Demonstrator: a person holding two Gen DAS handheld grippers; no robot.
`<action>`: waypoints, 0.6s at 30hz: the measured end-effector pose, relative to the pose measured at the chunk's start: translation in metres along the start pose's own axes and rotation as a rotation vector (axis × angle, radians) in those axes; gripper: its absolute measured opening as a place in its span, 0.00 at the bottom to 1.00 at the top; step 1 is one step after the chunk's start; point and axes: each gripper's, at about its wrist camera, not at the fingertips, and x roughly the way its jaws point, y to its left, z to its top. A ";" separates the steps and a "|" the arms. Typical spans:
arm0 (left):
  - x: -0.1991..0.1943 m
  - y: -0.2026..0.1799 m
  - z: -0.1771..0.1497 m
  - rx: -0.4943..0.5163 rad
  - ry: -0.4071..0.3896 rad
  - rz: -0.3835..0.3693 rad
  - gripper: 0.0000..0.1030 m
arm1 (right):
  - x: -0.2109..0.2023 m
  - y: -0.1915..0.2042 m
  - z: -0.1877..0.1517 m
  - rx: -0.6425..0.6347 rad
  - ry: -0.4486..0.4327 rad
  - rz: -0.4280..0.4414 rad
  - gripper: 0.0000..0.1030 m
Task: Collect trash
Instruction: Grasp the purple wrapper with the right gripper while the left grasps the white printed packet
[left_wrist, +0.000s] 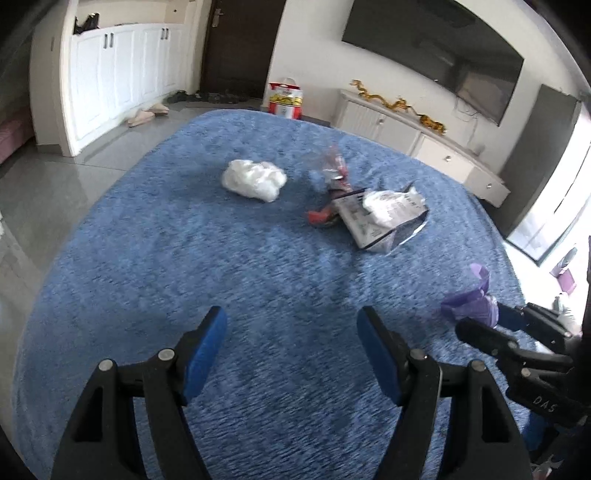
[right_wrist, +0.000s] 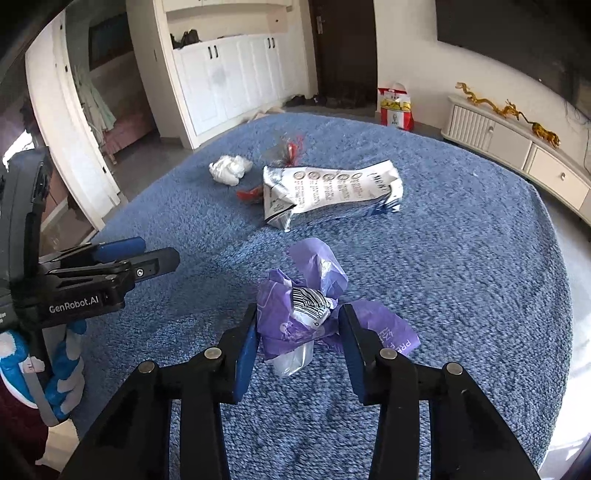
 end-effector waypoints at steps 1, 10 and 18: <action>0.002 -0.002 0.003 -0.001 0.005 -0.029 0.69 | -0.002 -0.003 -0.001 0.005 -0.007 -0.001 0.41; 0.031 -0.019 0.039 -0.055 0.027 -0.172 0.69 | -0.023 -0.032 -0.007 0.035 -0.053 -0.012 0.41; 0.064 -0.031 0.058 -0.183 0.064 -0.238 0.69 | -0.035 -0.065 -0.014 0.073 -0.078 -0.032 0.41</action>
